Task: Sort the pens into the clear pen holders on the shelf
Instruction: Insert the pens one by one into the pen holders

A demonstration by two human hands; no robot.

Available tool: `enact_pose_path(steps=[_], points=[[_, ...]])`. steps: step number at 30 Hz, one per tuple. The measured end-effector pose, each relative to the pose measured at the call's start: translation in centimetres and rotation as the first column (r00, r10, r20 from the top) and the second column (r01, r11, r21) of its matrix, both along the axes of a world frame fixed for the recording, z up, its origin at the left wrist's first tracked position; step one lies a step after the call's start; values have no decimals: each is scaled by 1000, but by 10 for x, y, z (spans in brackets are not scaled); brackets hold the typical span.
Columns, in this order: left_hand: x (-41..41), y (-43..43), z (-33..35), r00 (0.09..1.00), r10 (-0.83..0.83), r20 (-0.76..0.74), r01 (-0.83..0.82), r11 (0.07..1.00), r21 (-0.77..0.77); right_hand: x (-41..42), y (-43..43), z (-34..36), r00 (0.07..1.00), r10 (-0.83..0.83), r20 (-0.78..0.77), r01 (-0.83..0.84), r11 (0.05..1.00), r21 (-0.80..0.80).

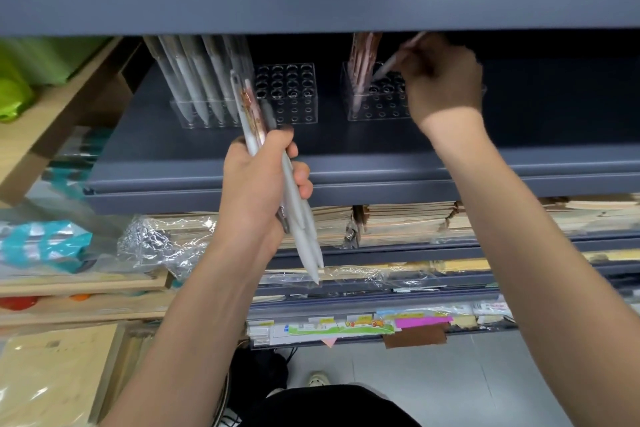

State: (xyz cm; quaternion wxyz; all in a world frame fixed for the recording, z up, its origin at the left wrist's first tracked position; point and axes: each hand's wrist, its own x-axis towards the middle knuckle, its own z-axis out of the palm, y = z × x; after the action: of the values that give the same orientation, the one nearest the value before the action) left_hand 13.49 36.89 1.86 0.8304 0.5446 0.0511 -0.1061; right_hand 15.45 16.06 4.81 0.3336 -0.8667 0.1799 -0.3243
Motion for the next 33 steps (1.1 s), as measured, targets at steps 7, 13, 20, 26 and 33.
enact_pose_path(steps=[7,13,20,26,33], points=[[-2,2,0,999,-25,35,25,1000,7,18,-3,13,953,19,-302,-145,905,-400],[-2,4,1,997,-71,16,71,997,-8,24,-2,14,923,-21,-385,-176,866,-469],[2,10,-3,990,-116,76,111,992,59,23,2,15,915,-27,-402,-186,857,-481],[1,13,-5,981,-165,105,151,980,127,19,2,13,933,-31,-358,-151,870,-469],[3,14,-6,987,-137,88,131,988,80,16,8,7,964,-32,-265,-90,894,-438]])
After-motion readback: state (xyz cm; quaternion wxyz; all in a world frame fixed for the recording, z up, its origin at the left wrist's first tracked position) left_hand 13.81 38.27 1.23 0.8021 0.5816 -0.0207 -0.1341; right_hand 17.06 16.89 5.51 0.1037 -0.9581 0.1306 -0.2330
